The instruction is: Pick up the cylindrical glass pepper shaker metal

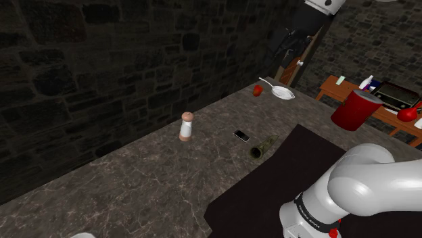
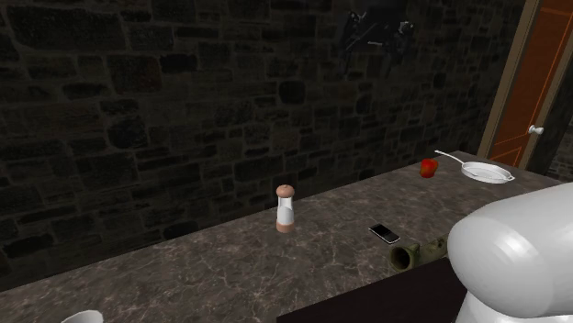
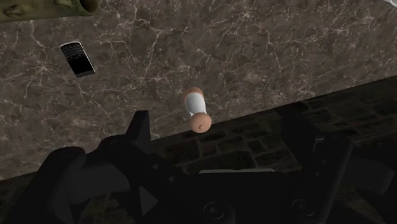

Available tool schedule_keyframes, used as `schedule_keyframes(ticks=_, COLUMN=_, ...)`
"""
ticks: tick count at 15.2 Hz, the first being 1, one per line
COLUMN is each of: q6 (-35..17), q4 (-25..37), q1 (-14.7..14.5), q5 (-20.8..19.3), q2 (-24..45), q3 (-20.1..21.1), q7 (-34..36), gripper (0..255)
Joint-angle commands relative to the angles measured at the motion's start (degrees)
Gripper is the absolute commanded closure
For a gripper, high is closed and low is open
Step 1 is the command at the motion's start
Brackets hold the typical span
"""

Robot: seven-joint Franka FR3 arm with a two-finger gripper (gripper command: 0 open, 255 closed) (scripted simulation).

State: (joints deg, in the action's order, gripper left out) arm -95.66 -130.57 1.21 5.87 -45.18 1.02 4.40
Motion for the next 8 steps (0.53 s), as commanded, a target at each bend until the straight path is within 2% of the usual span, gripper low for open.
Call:
schedule_keyframes(ticks=1, q6=0.0, q4=0.0, q1=0.0, q5=0.0, q2=0.0, q3=0.0, q7=0.0, gripper=0)
schedule_keyframes(ticks=8, q6=-12.2, q4=-3.7, q1=-0.1, q5=1.2, q2=9.8, q3=0.9, q7=0.3, gripper=0)
